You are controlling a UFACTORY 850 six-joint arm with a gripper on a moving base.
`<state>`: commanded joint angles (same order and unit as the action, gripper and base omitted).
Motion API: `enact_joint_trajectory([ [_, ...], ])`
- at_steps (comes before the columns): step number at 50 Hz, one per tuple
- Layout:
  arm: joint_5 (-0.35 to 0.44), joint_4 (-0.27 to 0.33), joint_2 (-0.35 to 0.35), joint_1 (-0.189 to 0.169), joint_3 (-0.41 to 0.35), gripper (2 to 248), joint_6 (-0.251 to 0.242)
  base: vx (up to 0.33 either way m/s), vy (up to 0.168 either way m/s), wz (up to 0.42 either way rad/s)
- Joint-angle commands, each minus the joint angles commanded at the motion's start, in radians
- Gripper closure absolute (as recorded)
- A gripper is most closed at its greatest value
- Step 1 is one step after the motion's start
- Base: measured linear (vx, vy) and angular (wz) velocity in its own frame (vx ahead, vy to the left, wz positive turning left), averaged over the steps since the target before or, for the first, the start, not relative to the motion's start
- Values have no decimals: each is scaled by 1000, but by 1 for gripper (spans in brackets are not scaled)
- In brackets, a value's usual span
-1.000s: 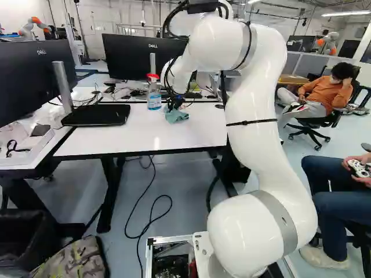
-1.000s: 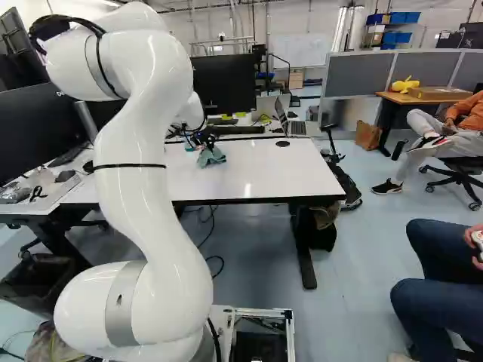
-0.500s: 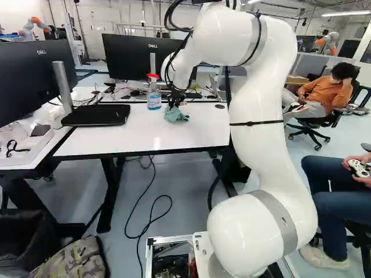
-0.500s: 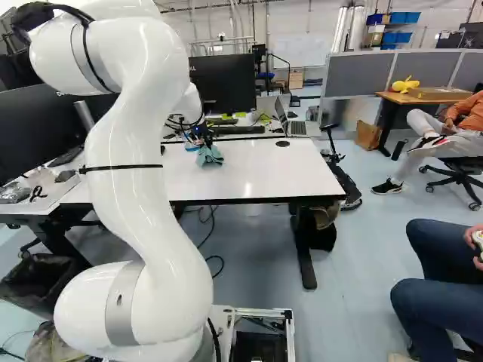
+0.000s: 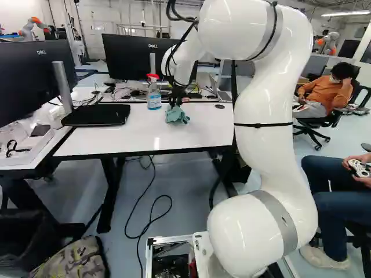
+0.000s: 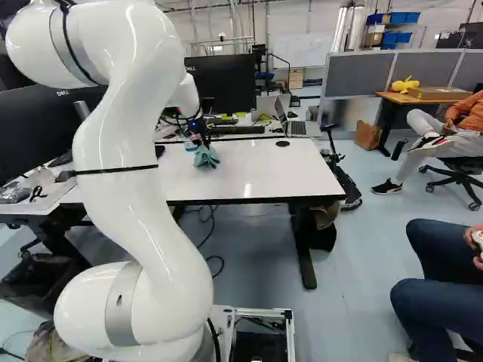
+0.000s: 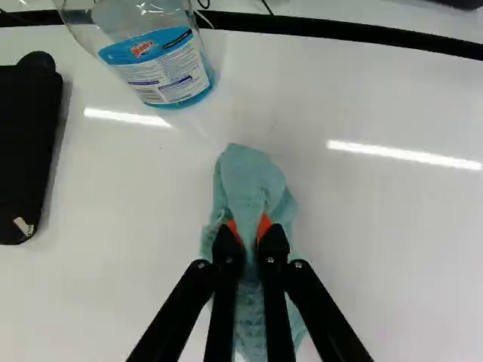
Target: Clean the table with the green towel
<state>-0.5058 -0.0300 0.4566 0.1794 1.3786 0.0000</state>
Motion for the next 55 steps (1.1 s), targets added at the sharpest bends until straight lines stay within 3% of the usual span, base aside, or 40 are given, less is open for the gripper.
enact_joint_trajectory([
  [36, -152, 0, -110, 1, -37, 213, 0, 0, 0, 0],
  [55, -156, 0, -144, -46, -77, 213, 0, 0, 0, 0],
])
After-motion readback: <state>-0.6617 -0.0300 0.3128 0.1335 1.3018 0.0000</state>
